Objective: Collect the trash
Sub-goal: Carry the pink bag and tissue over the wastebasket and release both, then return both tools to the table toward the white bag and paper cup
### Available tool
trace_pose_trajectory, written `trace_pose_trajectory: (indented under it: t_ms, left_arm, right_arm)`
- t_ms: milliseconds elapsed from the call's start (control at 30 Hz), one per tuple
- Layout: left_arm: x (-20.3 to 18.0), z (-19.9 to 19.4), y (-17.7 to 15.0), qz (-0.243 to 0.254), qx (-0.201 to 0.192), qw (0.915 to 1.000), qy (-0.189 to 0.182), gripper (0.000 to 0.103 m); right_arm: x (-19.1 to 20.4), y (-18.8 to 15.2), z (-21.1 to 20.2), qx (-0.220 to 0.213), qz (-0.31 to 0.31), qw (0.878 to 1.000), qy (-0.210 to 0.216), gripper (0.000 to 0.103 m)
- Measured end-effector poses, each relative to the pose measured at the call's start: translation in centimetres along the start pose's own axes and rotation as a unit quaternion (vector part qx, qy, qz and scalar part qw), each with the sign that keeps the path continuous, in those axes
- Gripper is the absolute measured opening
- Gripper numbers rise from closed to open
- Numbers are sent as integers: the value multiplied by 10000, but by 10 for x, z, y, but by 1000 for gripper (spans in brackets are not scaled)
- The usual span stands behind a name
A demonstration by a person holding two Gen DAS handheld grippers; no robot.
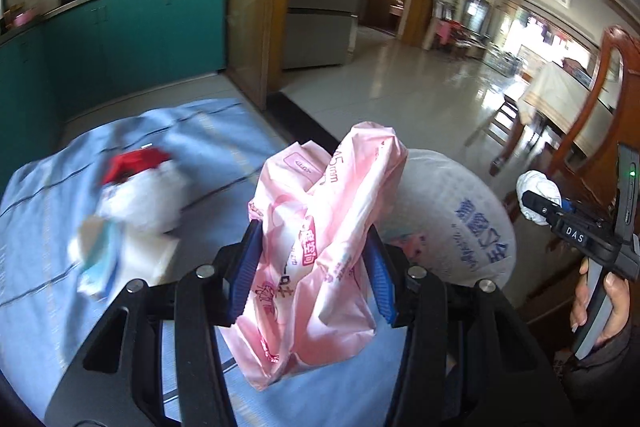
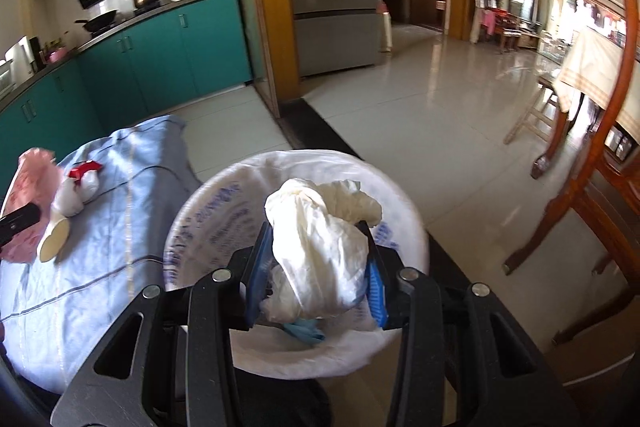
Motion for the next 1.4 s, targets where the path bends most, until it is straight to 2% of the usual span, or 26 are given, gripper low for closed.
trace_pose_trajectory:
  t_ms: [133, 267, 467, 533, 600, 667, 733, 800, 833, 933, 1000, 1100, 1200, 1300, 1400]
  left_arm:
    - [-52, 39, 5, 266, 120, 9984, -478, 51]
    - [-92, 78, 1, 418, 310, 9958, -759, 51]
    - [-127, 130, -15, 521, 800, 9892, -1108, 54]
    - [-131, 138, -18, 579, 819, 9888, -1107, 62]
    - [-129, 140, -19, 608, 781, 9894, -1063, 83]
    - [-122, 135, -19, 554, 704, 9911, -985, 89]
    - [-112, 130, -17, 513, 685, 9922, -908, 89]
    - [-98, 121, -14, 487, 629, 9942, -726, 90]
    - [-91, 113, -13, 447, 539, 9959, -572, 90]
    - [-59, 87, -7, 324, 247, 9992, -45, 90]
    - [-34, 66, -5, 225, 61, 9993, 301, 90]
    - [12, 27, -7, 15, -153, 9961, 865, 92]
    - [64, -17, -20, -133, -174, 9875, 1564, 93]
    - [116, -64, -42, -357, -88, 9723, 2309, 93]
    - [163, -112, -70, -823, 64, 9531, 2911, 93]
  right_arm:
    - [-24, -3, -10, 26, 80, 9996, -273, 41]
    - [-39, -6, -15, 74, 106, 9991, -405, 41]
    - [-46, -13, -9, 202, 184, 9990, -357, 41]
    - [-41, -15, -3, 251, 177, 9992, -262, 41]
    - [-35, -16, 0, 274, 156, 9993, -199, 41]
    - [-29, -15, 5, 290, 147, 9994, -82, 42]
    - [-21, -12, 10, 284, 95, 9996, 4, 43]
    - [-12, -10, 16, 277, 33, 9996, 68, 45]
    - [-9, -9, 19, 283, 26, 9996, 87, 51]
    - [0, -7, 32, 357, 26, 9993, -132, 78]
    - [6, -6, 38, 398, 97, 9991, -116, 82]
    - [29, -2, 54, 586, 152, 9976, 334, 82]
    - [72, 2, 65, 667, -48, 9945, 802, 82]
    - [140, 2, 70, 741, -458, 9841, 1545, 82]
    - [227, -1, 65, 796, -983, 9601, 2494, 82]
Point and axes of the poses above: each gripper's, at about its wrist camera, not at the fingertips, and z roughly the way its jaws point, x to its left, y to its top, the point moved 1 cm from there along z, roughly the way its jaws point, and after that the axes turned 13 degrees about -x, right-handed, at the moved point
